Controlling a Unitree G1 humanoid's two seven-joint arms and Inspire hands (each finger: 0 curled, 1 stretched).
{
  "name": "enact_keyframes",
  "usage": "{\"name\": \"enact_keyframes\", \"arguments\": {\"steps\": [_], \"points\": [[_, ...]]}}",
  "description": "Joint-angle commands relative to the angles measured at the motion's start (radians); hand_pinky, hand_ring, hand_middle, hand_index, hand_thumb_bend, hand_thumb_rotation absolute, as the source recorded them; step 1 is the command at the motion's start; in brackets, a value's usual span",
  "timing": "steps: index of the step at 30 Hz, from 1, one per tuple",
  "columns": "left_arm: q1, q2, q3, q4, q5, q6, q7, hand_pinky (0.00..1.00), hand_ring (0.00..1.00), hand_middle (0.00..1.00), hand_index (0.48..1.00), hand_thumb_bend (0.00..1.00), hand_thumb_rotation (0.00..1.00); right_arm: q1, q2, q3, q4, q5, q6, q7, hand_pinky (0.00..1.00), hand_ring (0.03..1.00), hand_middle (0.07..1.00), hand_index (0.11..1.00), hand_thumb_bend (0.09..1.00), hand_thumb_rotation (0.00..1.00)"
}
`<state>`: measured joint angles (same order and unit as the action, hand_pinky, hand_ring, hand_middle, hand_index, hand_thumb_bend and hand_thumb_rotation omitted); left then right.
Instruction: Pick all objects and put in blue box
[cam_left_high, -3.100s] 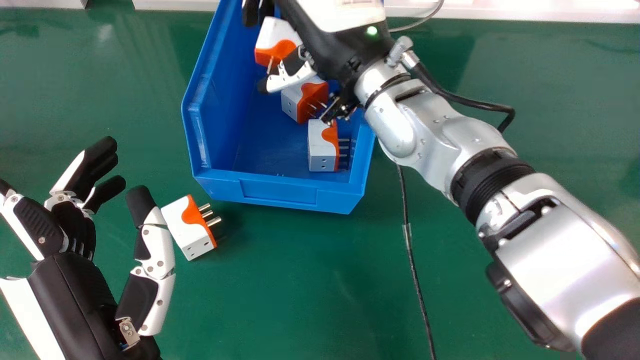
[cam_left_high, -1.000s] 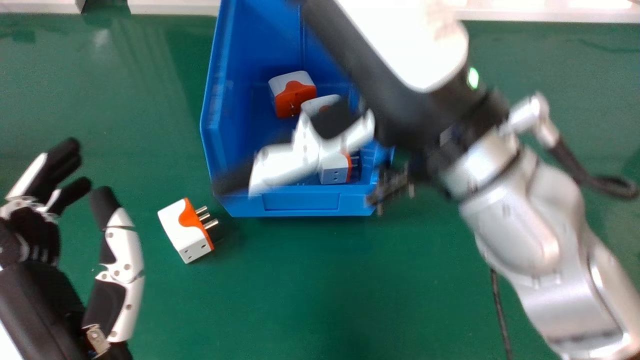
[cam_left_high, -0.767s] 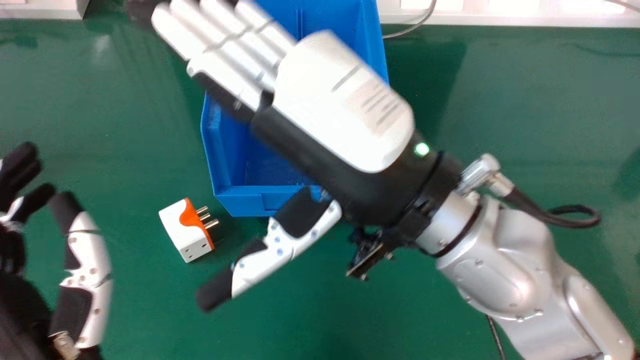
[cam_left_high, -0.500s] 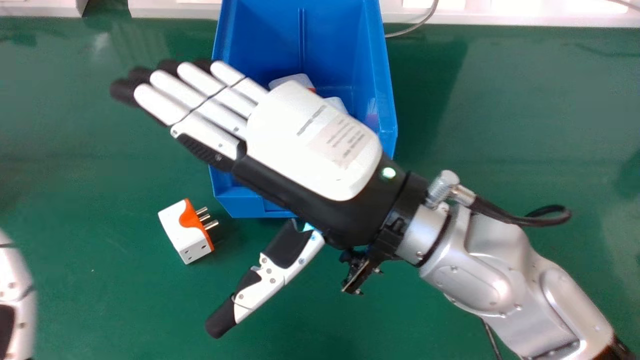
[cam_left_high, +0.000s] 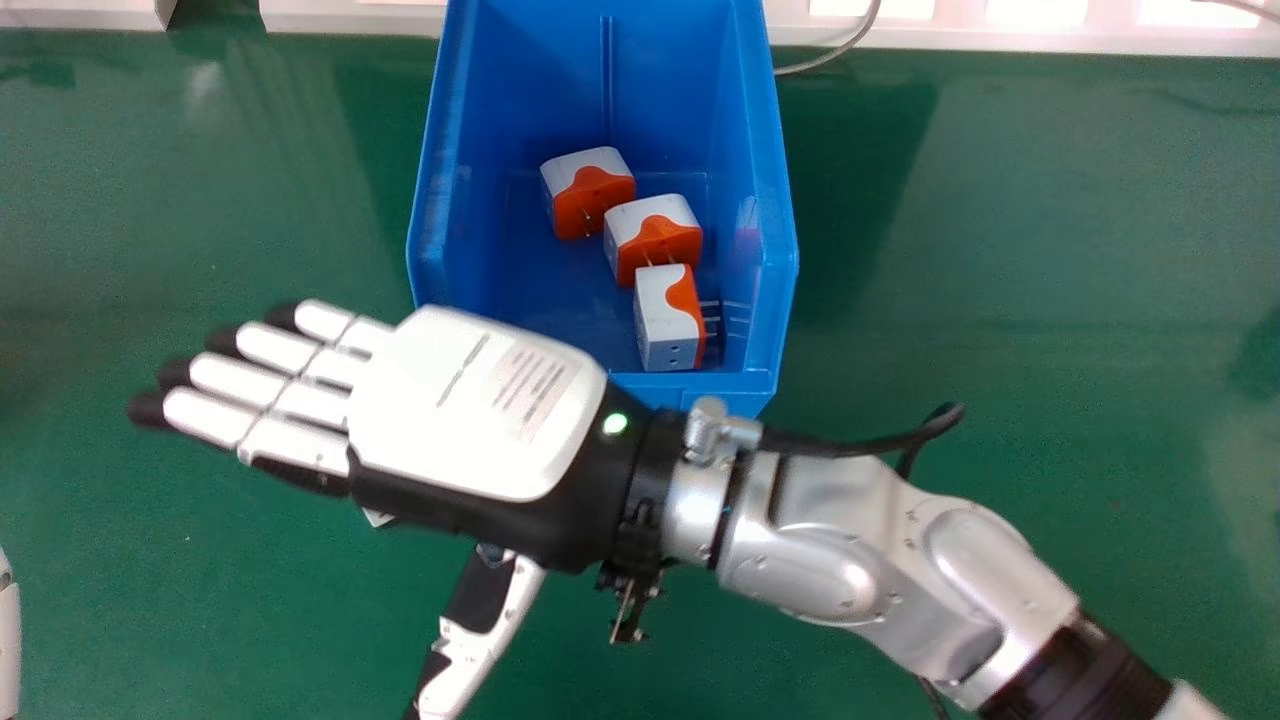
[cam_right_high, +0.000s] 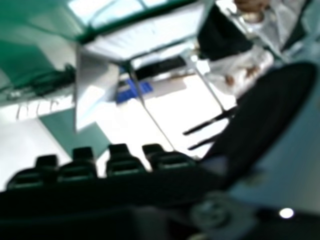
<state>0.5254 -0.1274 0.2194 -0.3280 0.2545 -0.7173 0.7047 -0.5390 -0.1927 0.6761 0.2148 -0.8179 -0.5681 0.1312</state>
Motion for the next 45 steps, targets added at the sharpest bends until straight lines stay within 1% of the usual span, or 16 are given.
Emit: {"name": "enact_keyframes", "arguments": {"steps": [1,2,6,10,16,19,22,25,29,31,35,38,40,42,44,45], "points": [[0.005,-0.087,0.0,-0.028,-0.003,-0.019,0.0,0.66,0.71,0.72,0.717,0.26,0.0,-0.045,0.027,0.013,0.028,-0.015,-0.031,-0.039,1.0,1.0,1.0,1.0,1.0,0.59],[0.006,-0.087,-0.001,-0.029,-0.007,-0.02,-0.002,0.66,0.71,0.72,0.719,0.26,0.0,-0.051,0.033,0.02,0.046,-0.026,-0.036,-0.045,1.0,1.0,1.0,1.0,1.0,0.58],[0.008,-0.089,-0.005,-0.031,-0.009,-0.021,-0.009,0.67,0.71,0.72,0.719,0.26,0.0,-0.077,0.056,0.052,0.123,-0.076,-0.047,-0.086,1.0,1.0,1.0,1.0,1.0,0.59],[0.004,-0.087,-0.012,-0.026,-0.023,-0.034,-0.016,0.67,0.72,0.72,0.714,0.27,0.0,-0.105,0.079,0.073,0.195,-0.105,-0.049,-0.123,1.0,1.0,1.0,1.0,1.0,0.6],[0.005,-0.095,-0.019,-0.027,-0.024,-0.032,-0.02,0.68,0.72,0.73,0.714,0.26,0.0,-0.143,0.111,0.089,0.282,-0.117,-0.038,-0.158,1.0,1.0,1.0,1.0,1.0,0.57],[0.007,-0.093,-0.026,-0.026,-0.024,-0.033,-0.027,0.68,0.73,0.73,0.721,0.25,0.0,-0.161,0.124,0.092,0.322,-0.124,-0.033,-0.172,1.0,1.0,1.0,1.0,1.0,0.56],[0.007,-0.092,-0.032,-0.024,-0.029,-0.036,-0.032,0.69,0.73,0.74,0.727,0.24,0.0,-0.181,0.136,0.091,0.365,-0.12,-0.034,-0.178,1.0,1.0,1.0,1.0,1.0,0.55],[0.007,-0.09,-0.034,-0.021,-0.028,-0.043,-0.034,0.69,0.73,0.74,0.73,0.25,0.0,-0.208,0.146,0.095,0.418,-0.128,-0.034,-0.203,1.0,1.0,1.0,1.0,1.0,0.53],[0.007,-0.09,-0.031,-0.018,-0.024,-0.049,-0.033,0.68,0.73,0.74,0.732,0.26,0.0,-0.248,0.163,0.108,0.5,-0.143,-0.028,-0.252,1.0,1.0,1.0,1.0,1.0,0.52],[0.01,-0.091,-0.035,-0.019,-0.023,-0.048,-0.034,0.68,0.73,0.74,0.733,0.26,0.0,-0.271,0.174,0.113,0.549,-0.148,-0.027,-0.278,1.0,1.0,1.0,1.0,1.0,0.51],[0.014,-0.092,-0.042,-0.017,-0.017,-0.049,-0.036,0.67,0.73,0.74,0.733,0.25,0.0,-0.309,0.198,0.108,0.633,-0.126,-0.032,-0.279,1.0,1.0,1.0,1.0,1.0,0.48],[0.017,-0.091,-0.051,-0.014,-0.021,-0.054,-0.039,0.67,0.72,0.74,0.73,0.27,0.0,-0.337,0.214,0.105,0.691,-0.118,-0.026,-0.274,1.0,1.0,1.0,1.0,1.0,0.47],[0.019,-0.088,-0.053,-0.015,-0.026,-0.054,-0.043,0.68,0.73,0.74,0.729,0.27,0.0,-0.351,0.222,0.106,0.719,-0.117,-0.019,-0.271,1.0,1.0,1.0,1.0,1.0,0.46],[0.017,-0.088,-0.052,-0.014,-0.026,-0.054,-0.046,0.68,0.73,0.74,0.731,0.27,0.0,-0.364,0.229,0.11,0.744,-0.119,-0.013,-0.269,1.0,1.0,1.0,1.0,1.0,0.47],[0.015,-0.093,-0.051,-0.012,-0.021,-0.052,-0.045,0.68,0.73,0.74,0.731,0.27,0.0,-0.376,0.236,0.112,0.769,-0.118,-0.011,-0.265,1.0,1.0,1.0,1.0,1.0,0.47],[0.014,-0.097,-0.051,-0.012,-0.016,-0.049,-0.043,0.68,0.73,0.74,0.729,0.27,0.0,-0.383,0.24,0.113,0.78,-0.118,-0.006,-0.257,1.0,1.0,1.0,1.0,1.0,0.46]]}}
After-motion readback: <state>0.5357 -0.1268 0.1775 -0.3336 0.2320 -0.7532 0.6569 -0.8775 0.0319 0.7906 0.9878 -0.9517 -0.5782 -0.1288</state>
